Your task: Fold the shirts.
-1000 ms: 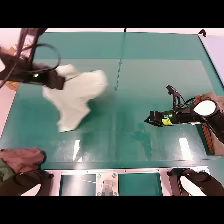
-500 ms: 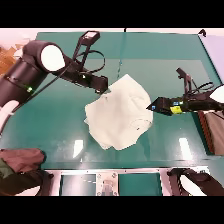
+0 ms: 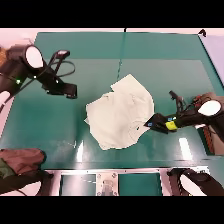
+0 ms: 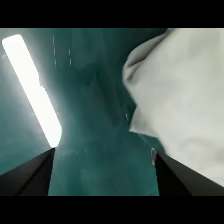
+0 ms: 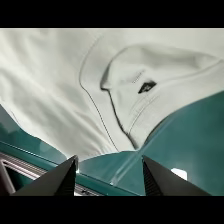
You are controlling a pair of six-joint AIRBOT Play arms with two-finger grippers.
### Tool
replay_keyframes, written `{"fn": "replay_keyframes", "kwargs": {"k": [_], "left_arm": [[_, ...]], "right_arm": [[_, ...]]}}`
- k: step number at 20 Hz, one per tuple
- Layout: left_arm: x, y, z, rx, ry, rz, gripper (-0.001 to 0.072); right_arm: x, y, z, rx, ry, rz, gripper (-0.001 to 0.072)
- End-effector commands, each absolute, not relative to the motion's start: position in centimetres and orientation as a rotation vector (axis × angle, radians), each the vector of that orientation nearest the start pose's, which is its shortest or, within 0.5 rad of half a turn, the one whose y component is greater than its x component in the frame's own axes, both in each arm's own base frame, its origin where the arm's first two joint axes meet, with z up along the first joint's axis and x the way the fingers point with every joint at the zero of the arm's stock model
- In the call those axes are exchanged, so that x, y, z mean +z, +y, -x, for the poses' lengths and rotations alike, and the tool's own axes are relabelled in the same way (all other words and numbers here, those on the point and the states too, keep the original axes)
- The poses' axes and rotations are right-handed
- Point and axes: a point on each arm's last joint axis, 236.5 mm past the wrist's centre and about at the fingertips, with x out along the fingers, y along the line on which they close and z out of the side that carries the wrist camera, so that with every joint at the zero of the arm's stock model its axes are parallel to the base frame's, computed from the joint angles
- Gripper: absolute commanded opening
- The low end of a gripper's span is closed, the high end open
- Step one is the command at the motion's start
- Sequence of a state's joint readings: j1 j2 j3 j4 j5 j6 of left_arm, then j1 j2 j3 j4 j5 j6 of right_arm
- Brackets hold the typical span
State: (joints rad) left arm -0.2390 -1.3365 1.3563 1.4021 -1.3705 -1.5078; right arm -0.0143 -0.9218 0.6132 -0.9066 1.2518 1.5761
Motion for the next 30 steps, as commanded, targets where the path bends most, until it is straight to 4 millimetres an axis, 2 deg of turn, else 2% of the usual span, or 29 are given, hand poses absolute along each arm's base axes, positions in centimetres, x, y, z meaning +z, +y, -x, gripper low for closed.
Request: {"fn": "replay_keyframes", "kwargs": {"k": [1,2,5,8,11,13,14,15,16,17,19,20,22,23,25,26,28,29,30], "left_arm": [[0.3,-11.8,-36.3,-0.358,1.352,-0.054,0.0719],[-0.5,-12.2,-36.6,-0.361,1.335,-0.030,0.0718],[-1.7,-14.2,-37.7,-0.403,1.292,0.049,0.0718],[-2.0,-15.6,-38.1,-0.439,1.281,0.109,0.0718],[-1.9,-15.8,-38.1,-0.442,1.282,0.117,0.0718],[-2.0,-15.8,-37.7,-0.447,1.297,0.115,0.0718],[-2.1,-15.8,-37.4,-0.451,1.309,0.113,0.0718],[-2.1,-15.8,-37.2,-0.454,1.319,0.111,0.0718],[-2.2,-15.8,-36.9,-0.457,1.329,0.109,0.0718],[-2.2,-15.8,-36.7,-0.459,1.338,0.109,0.0718],[-2.3,-15.6,-36.5,-0.460,1.347,0.099,0.0718],[-2.3,-15.5,-36.6,-0.461,1.344,0.086,0.0718],[-2.4,-15.3,-36.7,-0.460,1.337,0.073,0.0718],[-2.4,-15.3,-36.8,-0.459,1.333,0.074,0.0718],[-2.2,-15.4,-37.2,-0.456,1.315,0.082,0.0718],[-2.1,-15.7,-37.6,-0.456,1.299,0.094,0.0718],[-1.6,-17.2,-38.3,-0.480,1.267,0.174,0.0718],[-1.5,-18.5,-38.5,-0.515,1.256,0.229,0.0718],[-1.4,-20.3,-38.7,-0.573,1.249,0.304,0.0718]], "right_arm": [[-4.6,15.4,-20.4,0.294,1.545,-0.788,0.0474],[-5.7,16.3,-19.7,0.296,1.554,-0.795,0.0511],[-8.0,19.1,-18.3,0.279,1.539,-0.877,0.0513],[-9.4,21.0,-18.9,0.245,1.499,-0.927,0.0538],[-11.1,23.1,-18.3,0.231,1.564,-0.943,0.0537],[-11.9,23.9,-19.2,0.239,1.564,-0.914,0.0535],[-11.7,24.1,-20.3,0.267,1.535,-0.885,0.0425],[-11.0,24.3,-21.6,0.302,1.501,-0.867,0.0148],[-10.1,24.3,-22.8,0.339,1.465,-0.852,0.0020],[-9.2,23.7,-23.9,0.362,1.454,-0.838,0.0019],[-7.8,21.1,-25.2,0.392,1.479,-0.777,0.0018],[-7.1,19.0,-25.8,0.383,1.489,-0.749,0.0017],[-5.7,13.0,-27.7,0.305,1.459,-0.688,0.0017],[-4.9,9.2,-28.6,0.229,1.433,-0.673,0.0017],[-3.7,1.9,-29.8,0.068,1.379,-0.684,0.0017],[-3.2,-1.1,-30.2,0.001,1.340,-0.718,0.0017],[-2.9,-4.7,-30.5,-0.078,1.280,-0.768,0.0017],[-3.1,-5.6,-30.6,-0.102,1.263,-0.780,0.0017],[-3.4,-5.8,-30.7,-0.106,1.262,-0.791,0.0018]]}}
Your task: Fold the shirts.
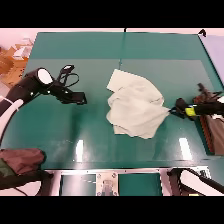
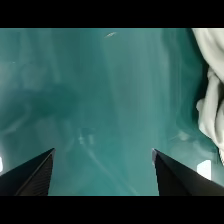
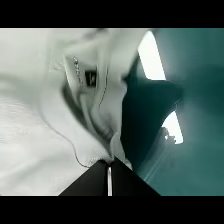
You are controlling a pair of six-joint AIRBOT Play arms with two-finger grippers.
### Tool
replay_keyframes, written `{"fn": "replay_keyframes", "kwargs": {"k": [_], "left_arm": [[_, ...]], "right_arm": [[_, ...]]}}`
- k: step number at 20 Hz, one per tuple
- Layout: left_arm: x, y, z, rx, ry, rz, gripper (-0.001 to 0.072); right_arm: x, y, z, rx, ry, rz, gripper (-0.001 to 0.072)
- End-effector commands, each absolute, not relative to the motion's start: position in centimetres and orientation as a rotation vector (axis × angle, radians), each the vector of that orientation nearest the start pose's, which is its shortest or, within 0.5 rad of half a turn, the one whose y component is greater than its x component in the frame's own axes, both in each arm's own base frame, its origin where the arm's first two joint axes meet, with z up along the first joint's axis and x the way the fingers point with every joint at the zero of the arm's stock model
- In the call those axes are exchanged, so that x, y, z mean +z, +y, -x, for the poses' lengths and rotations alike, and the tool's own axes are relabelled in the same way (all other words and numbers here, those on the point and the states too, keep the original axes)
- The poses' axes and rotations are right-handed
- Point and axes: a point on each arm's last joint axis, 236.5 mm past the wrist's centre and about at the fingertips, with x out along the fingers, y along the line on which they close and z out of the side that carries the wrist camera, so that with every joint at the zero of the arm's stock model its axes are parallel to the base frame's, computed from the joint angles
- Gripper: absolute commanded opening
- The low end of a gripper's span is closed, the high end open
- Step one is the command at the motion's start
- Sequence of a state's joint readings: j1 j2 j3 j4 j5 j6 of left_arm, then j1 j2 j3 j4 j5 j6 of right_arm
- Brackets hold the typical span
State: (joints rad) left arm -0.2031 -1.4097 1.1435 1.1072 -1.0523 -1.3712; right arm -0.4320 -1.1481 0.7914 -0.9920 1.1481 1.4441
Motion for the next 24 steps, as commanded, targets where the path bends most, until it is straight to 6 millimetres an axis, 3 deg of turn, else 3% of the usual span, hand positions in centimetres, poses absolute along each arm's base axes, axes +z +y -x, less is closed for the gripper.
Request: {"fn": "replay_keyframes", "kwargs": {"k": [1,4,6,7,9,10,11,12,13,16,17,18,20,23,24], "left_arm": [[-1.4,-22.0,-38.7,-0.629,1.245,0.375,0.0718],[-3.4,-26.4,-37.9,-0.739,1.278,0.505,0.0717],[-6.0,-29.5,-36.2,-0.766,1.329,0.475,0.0717],[-7.0,-31.0,-35.3,-0.779,1.345,0.450,0.0717],[-8.4,-33.7,-33.4,-0.809,1.362,0.398,0.0717],[-8.6,-34.7,-33.0,-0.818,1.350,0.378,0.0717],[-8.5,-35.6,-32.7,-0.824,1.334,0.366,0.0715],[-8.6,-36.1,-32.5,-0.829,1.326,0.355,0.0596],[-8.6,-36.4,-32.2,-0.843,1.322,0.340,0.0414],[-8.6,-36.2,-31.9,-0.858,1.326,0.323,0.0356],[-8.6,-36.3,-32.0,-0.857,1.326,0.325,0.0162],[-8.6,-36.3,-32.1,-0.854,1.322,0.326,0.0023],[-8.6,-36.3,-32.1,-0.854,1.321,0.326,0.0020],[-8.4,-36.3,-32.3,-0.856,1.316,0.326,0.0020],[-8.1,-36.5,-32.4,-0.862,1.310,0.325,0.0020]], "right_arm": [[-3.6,-5.7,-30.8,-0.105,1.267,-0.793,0.0019],[-3.7,-5.5,-30.9,-0.098,1.272,-0.787,0.0019],[-3.7,-5.5,-30.9,-0.098,1.272,-0.787,0.0020],[-3.7,-5.5,-30.9,-0.099,1.272,-0.787,0.0058],[-3.7,-5.5,-30.8,-0.098,1.275,-0.789,0.0404],[-3.7,-5.6,-30.5,-0.100,1.281,-0.796,0.0502],[-3.7,-5.7,-30.2,-0.102,1.291,-0.803,0.0505],[-3.9,-5.7,-29.7,-0.108,1.309,-0.805,0.0505],[-4.4,-5.5,-29.2,-0.115,1.332,-0.816,0.0505],[-7.5,-3.1,-26.4,-0.141,1.412,-0.931,0.0554],[-8.6,-2.3,-25.8,-0.148,1.416,-0.967,0.0554],[-9.7,-1.8,-25.3,-0.164,1.415,-0.989,0.0554],[-11.3,-0.9,-24.8,-0.164,1.408,-0.993,0.0553],[-11.7,1.9,-26.1,-0.053,1.396,-1.027,0.0526],[-11.6,3.2,-27.0,0.006,1.381,-1.047,0.0379]]}}
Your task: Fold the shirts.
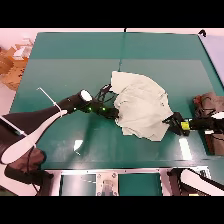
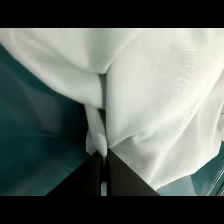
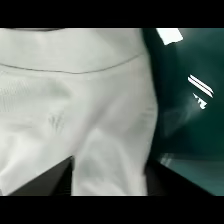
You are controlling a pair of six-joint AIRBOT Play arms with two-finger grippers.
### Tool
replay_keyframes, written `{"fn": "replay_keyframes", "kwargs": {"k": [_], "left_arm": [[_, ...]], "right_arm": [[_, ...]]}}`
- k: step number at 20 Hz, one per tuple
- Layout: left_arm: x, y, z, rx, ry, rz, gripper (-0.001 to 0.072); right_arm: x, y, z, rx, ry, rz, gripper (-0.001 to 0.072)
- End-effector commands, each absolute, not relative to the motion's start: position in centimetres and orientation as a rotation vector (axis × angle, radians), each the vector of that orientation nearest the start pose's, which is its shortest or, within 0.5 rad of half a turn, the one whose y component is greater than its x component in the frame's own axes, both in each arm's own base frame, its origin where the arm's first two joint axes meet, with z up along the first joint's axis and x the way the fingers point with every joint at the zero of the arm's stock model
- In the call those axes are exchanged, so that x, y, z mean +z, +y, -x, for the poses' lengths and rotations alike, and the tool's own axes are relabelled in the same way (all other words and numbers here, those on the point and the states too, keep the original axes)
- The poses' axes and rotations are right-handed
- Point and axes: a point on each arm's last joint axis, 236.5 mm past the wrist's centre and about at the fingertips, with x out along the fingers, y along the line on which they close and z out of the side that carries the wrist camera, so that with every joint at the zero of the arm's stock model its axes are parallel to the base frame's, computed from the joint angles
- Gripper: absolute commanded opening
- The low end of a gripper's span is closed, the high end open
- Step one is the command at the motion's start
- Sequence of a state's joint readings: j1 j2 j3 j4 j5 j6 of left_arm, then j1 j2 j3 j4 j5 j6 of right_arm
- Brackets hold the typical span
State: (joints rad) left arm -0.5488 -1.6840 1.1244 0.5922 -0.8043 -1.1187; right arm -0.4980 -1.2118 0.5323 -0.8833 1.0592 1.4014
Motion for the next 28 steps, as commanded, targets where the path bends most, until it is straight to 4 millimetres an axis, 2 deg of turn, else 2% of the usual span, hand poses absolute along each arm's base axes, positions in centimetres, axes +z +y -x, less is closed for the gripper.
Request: {"fn": "replay_keyframes", "kwargs": {"k": [1,2,3,5,6,7,8,10,11,12,13,14,15,17,19,20,22,23,25,26,28], "left_arm": [[-7.7,-36.7,-32.7,-0.870,1.299,0.325,0.0020],[-6.9,-37.1,-32.9,-0.888,1.288,0.324,0.0019],[-5.8,-37.5,-33.4,-0.908,1.267,0.312,0.0019],[-2.0,-38.0,-34.7,-0.955,1.185,0.248,0.0019],[0.7,-38.2,-35.4,-0.976,1.138,0.219,0.0019],[4.3,-38.4,-36.0,-1.000,1.072,0.185,0.0019],[8.4,-38.4,-36.5,-1.023,0.984,0.149,0.0018],[18.8,-37.6,-37.3,-1.036,0.753,0.080,0.0018],[24.9,-36.7,-36.9,-1.037,0.612,0.043,0.0018],[30.6,-35.6,-36.0,-1.034,0.480,0.012,0.0018],[36.6,-34.1,-34.5,-1.025,0.346,-0.005,0.0018],[41.6,-32.6,-32.6,-1.018,0.229,-0.017,0.0019],[46.3,-30.9,-30.3,-1.010,0.110,-0.029,0.0018],[52.9,-27.5,-26.4,-0.968,-0.086,-0.022,0.0019],[55.9,-24.6,-23.7,-0.914,-0.186,-0.037,0.0019],[56.6,-23.6,-22.7,-0.899,-0.211,-0.044,0.0019],[56.8,-22.7,-22.4,-0.865,-0.222,-0.066,0.0019],[56.0,-22.8,-23.1,-0.855,-0.201,-0.077,0.0019],[52.5,-24.0,-25.5,-0.854,-0.106,-0.094,0.0020],[49.7,-25.1,-27.3,-0.858,-0.030,-0.102,0.0020],[42.9,-27.3,-30.8,-0.866,0.146,-0.134,0.0020]], "right_arm": [[-11.4,4.4,-27.8,0.061,1.365,-1.063,0.0245],[-11.0,5.5,-28.5,0.123,1.346,-1.063,0.0111],[-10.3,6.1,-29.1,0.170,1.328,-1.058,0.0020],[-6.7,6.7,-31.1,0.276,1.283,-1.067,0.0018],[-3.5,7.0,-32.4,0.358,1.240,-1.051,0.0018],[0.4,7.2,-33.9,0.442,1.174,-1.024,0.0018],[5.7,7.5,-35.5,0.532,1.070,-0.988,0.0019],[18.1,8.0,-37.2,0.659,0.798,-0.865,0.0018],[24.3,8.4,-36.8,0.697,0.660,-0.775,0.0019],[30.8,8.9,-35.4,0.722,0.516,-0.655,0.0019],[36.2,9.6,-33.4,0.724,0.390,-0.555,0.0018],[41.6,10.3,-30.9,0.719,0.252,-0.455,0.0018],[46.2,11.2,-28.1,0.707,0.127,-0.376,0.0019],[52.4,12.2,-22.9,0.650,-0.072,-0.234,0.0018],[55.4,12.2,-19.7,0.566,-0.175,-0.156,0.0018],[55.9,12.2,-18.7,0.540,-0.200,-0.125,0.0019],[55.5,12.0,-18.3,0.506,-0.188,-0.114,0.0019],[54.7,11.8,-18.7,0.503,-0.151,-0.123,0.0018],[52.0,11.3,-20.8,0.507,-0.059,-0.167,0.0019],[49.9,10.7,-22.3,0.505,0.002,-0.203,0.0018],[44.0,9.3,-26.0,0.496,0.158,-0.303,0.0018]]}}
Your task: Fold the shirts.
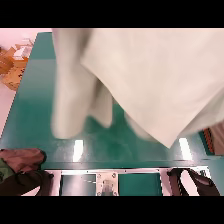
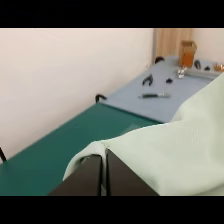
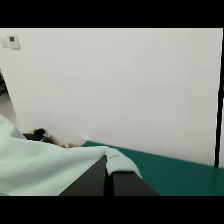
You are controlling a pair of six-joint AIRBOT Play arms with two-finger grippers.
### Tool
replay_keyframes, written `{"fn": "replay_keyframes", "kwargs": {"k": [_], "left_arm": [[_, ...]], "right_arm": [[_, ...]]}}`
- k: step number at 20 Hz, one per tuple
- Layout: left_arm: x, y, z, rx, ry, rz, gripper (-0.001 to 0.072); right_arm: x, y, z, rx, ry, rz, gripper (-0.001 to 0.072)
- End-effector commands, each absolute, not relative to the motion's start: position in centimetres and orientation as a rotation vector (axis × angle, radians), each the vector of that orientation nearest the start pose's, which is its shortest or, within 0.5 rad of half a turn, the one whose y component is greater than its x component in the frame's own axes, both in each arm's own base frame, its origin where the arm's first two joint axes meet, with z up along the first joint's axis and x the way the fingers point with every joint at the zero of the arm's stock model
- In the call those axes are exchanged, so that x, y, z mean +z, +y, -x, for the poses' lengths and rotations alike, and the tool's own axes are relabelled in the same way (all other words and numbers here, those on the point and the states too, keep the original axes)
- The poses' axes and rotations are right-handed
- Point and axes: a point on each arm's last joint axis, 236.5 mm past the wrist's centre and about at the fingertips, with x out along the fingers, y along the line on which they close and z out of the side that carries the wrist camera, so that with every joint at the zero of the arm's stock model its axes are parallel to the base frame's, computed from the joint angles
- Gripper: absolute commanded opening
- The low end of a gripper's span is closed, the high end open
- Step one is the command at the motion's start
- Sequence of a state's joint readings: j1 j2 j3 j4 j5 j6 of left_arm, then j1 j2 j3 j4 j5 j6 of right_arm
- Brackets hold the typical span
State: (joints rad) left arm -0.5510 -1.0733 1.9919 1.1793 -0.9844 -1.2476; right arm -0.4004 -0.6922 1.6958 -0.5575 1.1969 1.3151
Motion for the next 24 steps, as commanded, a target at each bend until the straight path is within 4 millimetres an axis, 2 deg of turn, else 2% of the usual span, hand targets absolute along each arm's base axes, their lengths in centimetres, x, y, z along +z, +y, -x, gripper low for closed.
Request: {"fn": "replay_keyframes", "kwargs": {"k": [1,2,4,5,6,8,9,10,11,13,15,16,17,18,20,22,24], "left_arm": [[38.7,-28.5,-32.6,-0.873,0.251,-0.150,0.0020],[34.2,-29.7,-34.5,-0.875,0.359,-0.164,0.0020],[24.2,-31.7,-37.6,-0.873,0.578,-0.182,0.0020],[19.2,-32.5,-38.7,-0.872,0.683,-0.184,0.0021],[13.8,-33.3,-39.5,-0.870,0.795,-0.179,0.0021],[4.9,-34.6,-40.1,-0.873,0.984,-0.144,0.0049],[2.0,-35.3,-40.1,-0.875,1.048,-0.109,0.0364],[0.1,-35.7,-40.2,-0.863,1.094,-0.073,0.0574],[-0.7,-35.4,-40.5,-0.845,1.110,-0.067,0.0572],[0.7,-33.0,-42.3,-0.813,1.108,-0.065,0.0572],[3.7,-28.1,-45.4,-0.734,1.110,-0.025,0.0573],[4.9,-25.0,-47.2,-0.670,1.111,0.030,0.0573],[5.3,-22.0,-48.6,-0.603,1.116,0.088,0.0573],[4.8,-18.9,-49.6,-0.530,1.135,0.150,0.0573],[2.3,-14.8,-49.9,-0.432,1.191,0.235,0.0573],[-0.8,-13.6,-49.7,-0.384,1.211,0.284,0.0573],[-2.6,-14.1,-50.7,-0.351,1.154,0.369,0.0573]], "right_arm": [[39.9,8.5,-27.9,0.489,0.250,-0.354,0.0019],[35.5,7.8,-29.6,0.478,0.336,-0.399,0.0018],[24.9,6.1,-32.4,0.424,0.513,-0.527,0.0018],[18.9,5.3,-33.2,0.378,0.598,-0.594,0.0018],[12.9,4.5,-33.5,0.320,0.680,-0.660,0.0018],[3.6,3.6,-33.1,0.216,0.805,-0.765,0.0018],[0.0,3.3,-32.7,0.172,0.861,-0.808,0.0018],[-2.3,3.1,-32.4,0.151,0.907,-0.828,0.0018],[-3.9,3.1,-32.3,0.151,0.950,-0.829,0.0018],[-5.0,2.7,-33.0,0.150,0.983,-0.830,0.0018],[-4.7,1.7,-34.2,0.139,0.969,-0.831,0.0018],[-4.2,1.0,-34.8,0.133,0.950,-0.823,0.0018],[-3.7,0.5,-35.4,0.124,0.931,-0.813,0.0018],[-3.3,0.1,-35.8,0.119,0.914,-0.805,0.0018],[-2.8,-0.3,-36.3,0.112,0.896,-0.791,0.0018],[-3.0,-0.6,-36.5,0.099,0.891,-0.790,0.0018],[-3.2,-0.6,-36.5,0.096,0.894,-0.792,0.0018]]}}
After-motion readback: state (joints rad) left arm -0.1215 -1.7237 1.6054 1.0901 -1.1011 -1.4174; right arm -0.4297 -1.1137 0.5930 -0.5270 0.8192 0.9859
